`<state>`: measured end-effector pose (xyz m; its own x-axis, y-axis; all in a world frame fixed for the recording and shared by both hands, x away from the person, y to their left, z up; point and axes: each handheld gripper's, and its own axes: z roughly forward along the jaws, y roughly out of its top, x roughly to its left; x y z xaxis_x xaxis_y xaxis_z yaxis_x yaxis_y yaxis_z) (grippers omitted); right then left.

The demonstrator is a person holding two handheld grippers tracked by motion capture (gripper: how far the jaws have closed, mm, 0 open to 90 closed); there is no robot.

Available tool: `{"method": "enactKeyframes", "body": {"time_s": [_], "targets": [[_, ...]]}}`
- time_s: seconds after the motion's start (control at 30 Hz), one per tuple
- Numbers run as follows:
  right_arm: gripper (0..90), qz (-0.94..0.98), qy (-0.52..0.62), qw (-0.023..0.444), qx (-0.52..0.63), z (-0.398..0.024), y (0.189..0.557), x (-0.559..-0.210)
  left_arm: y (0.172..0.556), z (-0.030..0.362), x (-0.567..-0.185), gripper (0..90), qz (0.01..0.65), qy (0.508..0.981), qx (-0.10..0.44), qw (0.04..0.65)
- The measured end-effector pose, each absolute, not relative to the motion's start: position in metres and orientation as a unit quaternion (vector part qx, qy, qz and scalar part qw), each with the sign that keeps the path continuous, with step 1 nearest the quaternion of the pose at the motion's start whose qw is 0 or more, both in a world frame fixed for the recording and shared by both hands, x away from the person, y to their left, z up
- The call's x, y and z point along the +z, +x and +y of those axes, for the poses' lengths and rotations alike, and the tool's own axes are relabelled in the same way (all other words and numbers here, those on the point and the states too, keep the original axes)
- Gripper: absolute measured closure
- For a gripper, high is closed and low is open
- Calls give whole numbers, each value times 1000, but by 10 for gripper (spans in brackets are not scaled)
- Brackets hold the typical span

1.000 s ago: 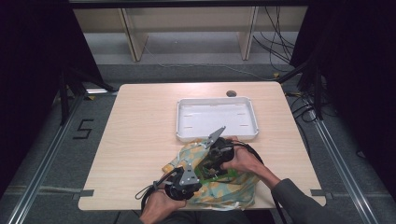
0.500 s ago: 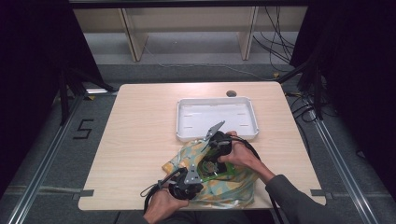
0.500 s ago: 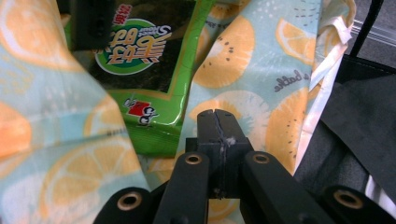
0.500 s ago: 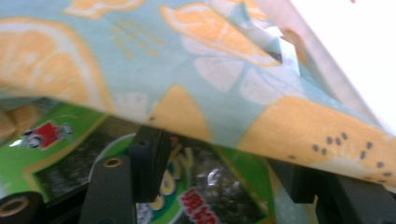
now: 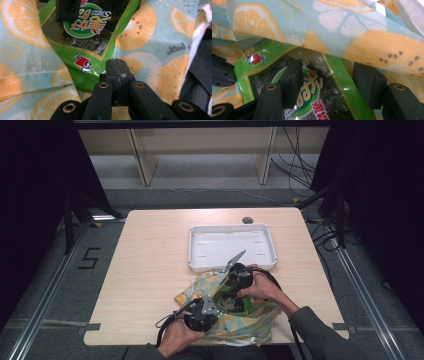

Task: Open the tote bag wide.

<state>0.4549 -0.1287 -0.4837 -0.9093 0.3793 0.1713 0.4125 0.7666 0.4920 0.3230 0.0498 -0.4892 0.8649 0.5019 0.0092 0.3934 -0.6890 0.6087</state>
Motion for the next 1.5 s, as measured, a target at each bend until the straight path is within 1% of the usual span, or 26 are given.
{"method": "enactKeyframes", "body": {"time_s": [0.03,0.07,0.13,0.27,0.4,0.47,0.53,0.57,0.6,0.63,0.7,0.77,0.8,0.9,0.97,1.0,1.03,1.23,1.27,1.3,1.5], "targets": [[432,-939,-213,31,-267,-130,455,-484,324,49,-490,897,243,915,88,308],[434,-938,-211,45,-271,-130,456,-485,325,48,-491,897,244,916,86,308],[434,-939,-213,34,-269,-131,457,-485,326,47,-491,897,242,916,85,308],[439,-939,-217,45,-264,-131,458,-487,328,44,-491,897,243,914,82,315],[438,-936,-227,53,-263,-131,460,-488,330,43,-489,897,234,920,78,306],[427,-934,-236,60,-261,-131,460,-489,330,40,-490,898,241,914,80,317],[419,-932,-248,72,-255,-131,459,-489,331,40,-490,898,240,916,75,312],[417,-933,-245,66,-256,-131,461,-490,333,39,-489,898,231,920,77,308],[414,-931,-245,73,-261,-131,461,-490,333,39,-489,898,231,920,77,308],[413,-930,-245,74,-263,-130,461,-490,332,37,-491,898,248,912,74,317],[411,-929,-251,81,-258,-131,460,-489,335,38,-489,898,230,921,77,305],[422,-930,-251,83,-256,-132,461,-489,335,38,-490,898,232,919,77,308],[429,-925,-263,101,-255,-132,460,-489,334,37,-491,898,250,912,78,315],[471,-922,-270,102,-260,-136,460,-485,334,36,-491,898,249,913,75,316],[507,-918,-270,117,-264,-137,458,-481,336,38,-491,898,236,921,77,302],[507,-918,-263,120,-273,-137,458,-479,336,38,-491,898,237,920,78,302],[518,-917,-273,122,-266,-137,456,-475,336,36,-492,898,244,914,81,313],[609,-917,-260,122,-277,-136,450,-459,335,36,-494,898,247,915,81,308],[620,-915,-264,132,-276,-136,448,-456,336,36,-494,898,244,915,87,310],[631,-917,-255,125,-280,-136,448,-455,336,37,-493,898,241,916,87,309],[727,-916,-253,137,-281,-136,445,-450,336,37,-492,898,246,914,87,310]]}}
